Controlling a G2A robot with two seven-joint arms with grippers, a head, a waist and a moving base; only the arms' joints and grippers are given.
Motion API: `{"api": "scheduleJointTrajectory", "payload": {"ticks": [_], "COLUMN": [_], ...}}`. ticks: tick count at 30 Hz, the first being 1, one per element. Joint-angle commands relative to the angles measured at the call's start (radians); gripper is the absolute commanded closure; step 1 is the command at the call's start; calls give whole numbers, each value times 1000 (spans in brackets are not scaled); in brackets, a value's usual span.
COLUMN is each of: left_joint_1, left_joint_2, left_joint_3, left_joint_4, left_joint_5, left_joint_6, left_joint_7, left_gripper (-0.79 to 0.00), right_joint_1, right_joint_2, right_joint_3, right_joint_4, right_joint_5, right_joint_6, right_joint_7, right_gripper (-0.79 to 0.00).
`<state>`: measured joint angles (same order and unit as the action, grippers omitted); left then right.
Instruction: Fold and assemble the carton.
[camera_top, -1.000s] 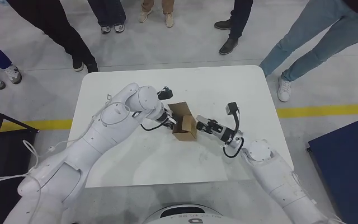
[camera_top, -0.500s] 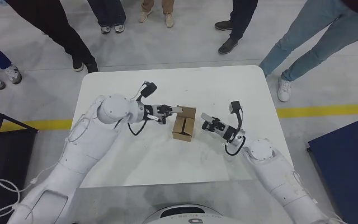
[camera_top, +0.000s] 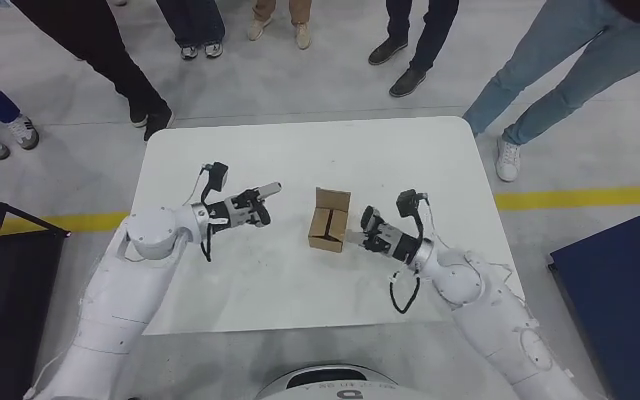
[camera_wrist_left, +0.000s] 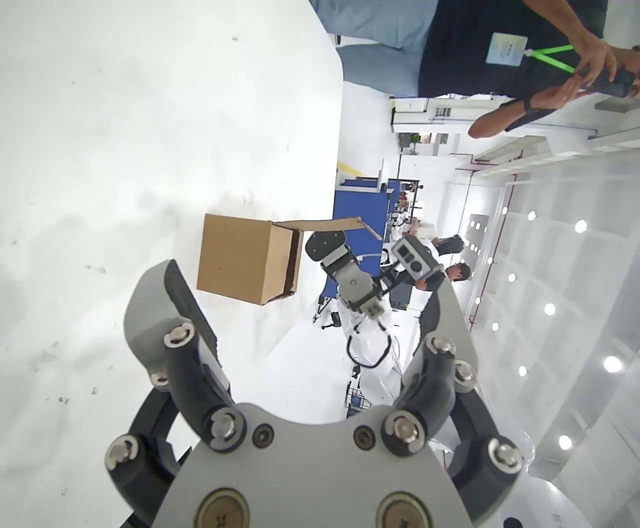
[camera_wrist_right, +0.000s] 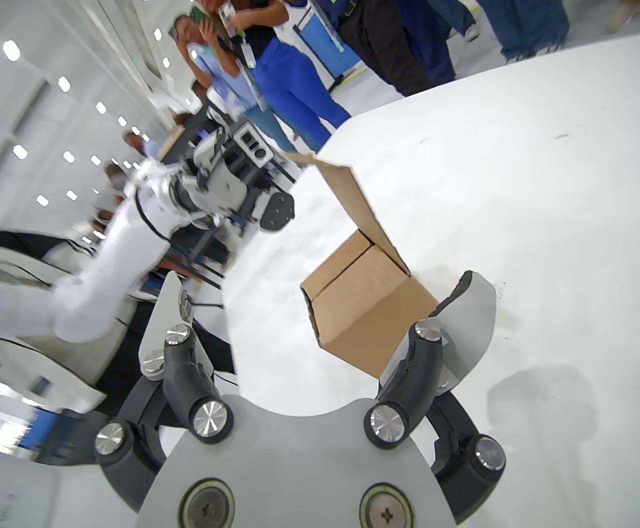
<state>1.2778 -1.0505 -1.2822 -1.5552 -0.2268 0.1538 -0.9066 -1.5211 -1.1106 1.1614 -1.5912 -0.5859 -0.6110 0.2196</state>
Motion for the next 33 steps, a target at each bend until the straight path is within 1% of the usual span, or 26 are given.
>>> {"api": "scheduleJointTrajectory", "payload": {"ticks": [1, 4, 6, 8, 11, 13, 16, 18, 22, 25, 29, 33], "left_joint_1": [-48, -125, -181, -241, -330, -387, -457, -492, -537, -558, -569, -561], "left_joint_2": [-8, -23, -36, -53, -82, -104, -140, -164, -202, -219, -229, -225], "left_joint_3": [30, 86, 127, 174, 254, 306, 380, 422, 482, 510, 509, 488], "left_joint_4": [41, 108, 157, 204, 284, 341, 424, 474, 562, 617, 666, 678], "left_joint_5": [-12, -8, -7, -19, -26, -42, -83, -119, -174, -179, -206, -221], "left_joint_6": [-5, -19, -35, -55, -73, -91, -116, -129, -153, -175, -206, -225], "left_joint_7": [7, 28, 50, 68, 84, 85, 70, 56, 17, -18, -56, -89], "left_gripper": [-785, -785, -785, -785, -785, -785, -785, -785, -785, -785, -785, -785], "right_joint_1": [-37, -75, -87, -94, -96, -98, -94, -90, -76, -64, -49, -31], "right_joint_2": [-3, -6, -8, -10, -16, -21, -29, -34, -42, -47, -52, -59], "right_joint_3": [-13, -50, -73, -91, -109, -113, -113, -117, -119, -117, -109, -103], "right_joint_4": [-27, -39, -33, -21, -4, 3, 12, 21, 45, 60, 77, 91], "right_joint_5": [-265, -499, -607, -694, -740, -736, -722, -720, -715, -704, -684, -669], "right_joint_6": [76, 176, 235, 301, 388, 438, 512, 548, 595, 612, 632, 662], "right_joint_7": [-150, -268, -301, -306, -315, -321, -332, -338, -338, -334, -332, -325], "right_gripper": [-785, -785, -785, -785, -785, -785, -785, -785, -785, -785, -785, -785]}}
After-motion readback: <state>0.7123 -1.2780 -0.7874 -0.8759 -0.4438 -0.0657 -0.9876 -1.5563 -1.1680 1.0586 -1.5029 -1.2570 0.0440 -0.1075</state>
